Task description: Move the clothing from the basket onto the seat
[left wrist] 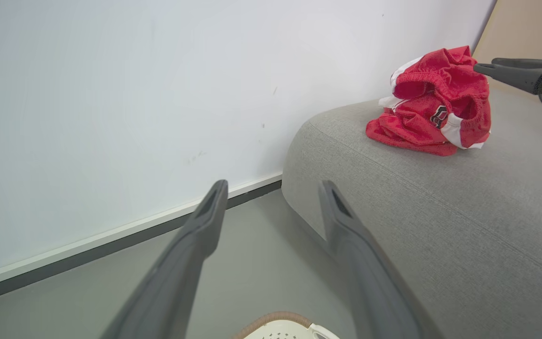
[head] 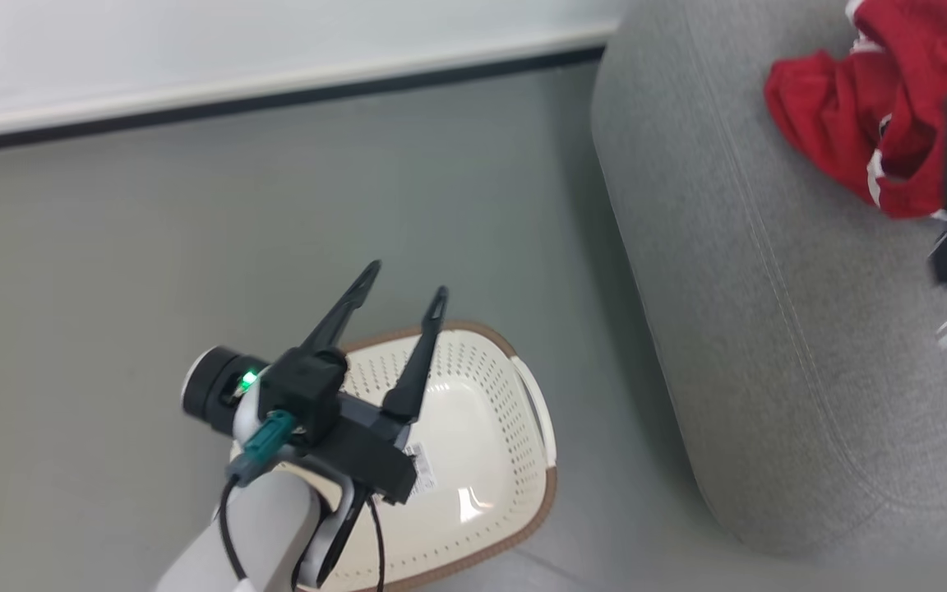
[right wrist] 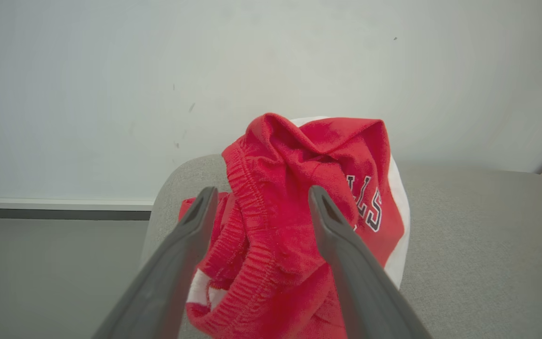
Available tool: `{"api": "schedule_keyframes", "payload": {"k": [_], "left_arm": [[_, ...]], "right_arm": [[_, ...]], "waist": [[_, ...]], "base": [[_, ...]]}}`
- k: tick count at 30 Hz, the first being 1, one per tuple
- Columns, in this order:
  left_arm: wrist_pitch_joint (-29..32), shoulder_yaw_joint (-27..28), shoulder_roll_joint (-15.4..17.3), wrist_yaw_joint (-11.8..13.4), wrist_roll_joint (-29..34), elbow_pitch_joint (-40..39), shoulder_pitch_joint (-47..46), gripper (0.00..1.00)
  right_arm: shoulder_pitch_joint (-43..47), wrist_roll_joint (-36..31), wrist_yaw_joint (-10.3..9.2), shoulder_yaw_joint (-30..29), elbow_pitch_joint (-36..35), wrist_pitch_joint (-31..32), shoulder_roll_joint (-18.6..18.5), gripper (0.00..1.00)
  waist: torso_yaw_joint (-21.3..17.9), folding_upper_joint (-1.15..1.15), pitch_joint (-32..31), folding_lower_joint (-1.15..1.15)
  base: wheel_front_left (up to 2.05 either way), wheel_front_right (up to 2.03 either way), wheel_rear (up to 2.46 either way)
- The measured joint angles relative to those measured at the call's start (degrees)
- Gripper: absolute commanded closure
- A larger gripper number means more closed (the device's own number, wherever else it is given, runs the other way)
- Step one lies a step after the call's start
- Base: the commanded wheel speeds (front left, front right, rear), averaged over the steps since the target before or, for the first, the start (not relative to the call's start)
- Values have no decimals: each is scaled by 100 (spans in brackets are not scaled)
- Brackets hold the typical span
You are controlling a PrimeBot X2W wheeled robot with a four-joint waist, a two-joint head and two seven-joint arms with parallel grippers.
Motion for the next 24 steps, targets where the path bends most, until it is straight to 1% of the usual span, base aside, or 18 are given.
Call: {"api": "schedule_keyframes", "payload": {"k": [2,9,14,16,21,24], "left_arm": [[-9,104,3,0,-76,62,94,0],[-47,356,49,8,-307,278,545,0],[-47,415,48,11,-346,430,847,0],[-47,469,51,51,-349,463,972,0],[-48,662,94,53,-459,550,1356,0],[-48,784,168,59,-533,582,1679,0]], "right_arm": [[245,12,0,29,-168,1,103,0],[1168,110,-19,-89,-886,1,237,0],[2030,234,-220,-241,-1377,1,301,0],[2379,280,-310,-298,-1615,0,345,0],[3198,298,-477,-291,-2163,1,650,0],[3618,289,-616,-210,-2525,1,847,0]], "waist": [[66,0,-140,0],[334,0,-631,0],[560,0,-985,0],[655,0,-1128,0],[880,0,-1499,0],[989,0,-1733,0]], "base": [[0,0,0],[0,0,0],[0,0,0],[0,0,0],[0,0,0],[0,0,0]]}}
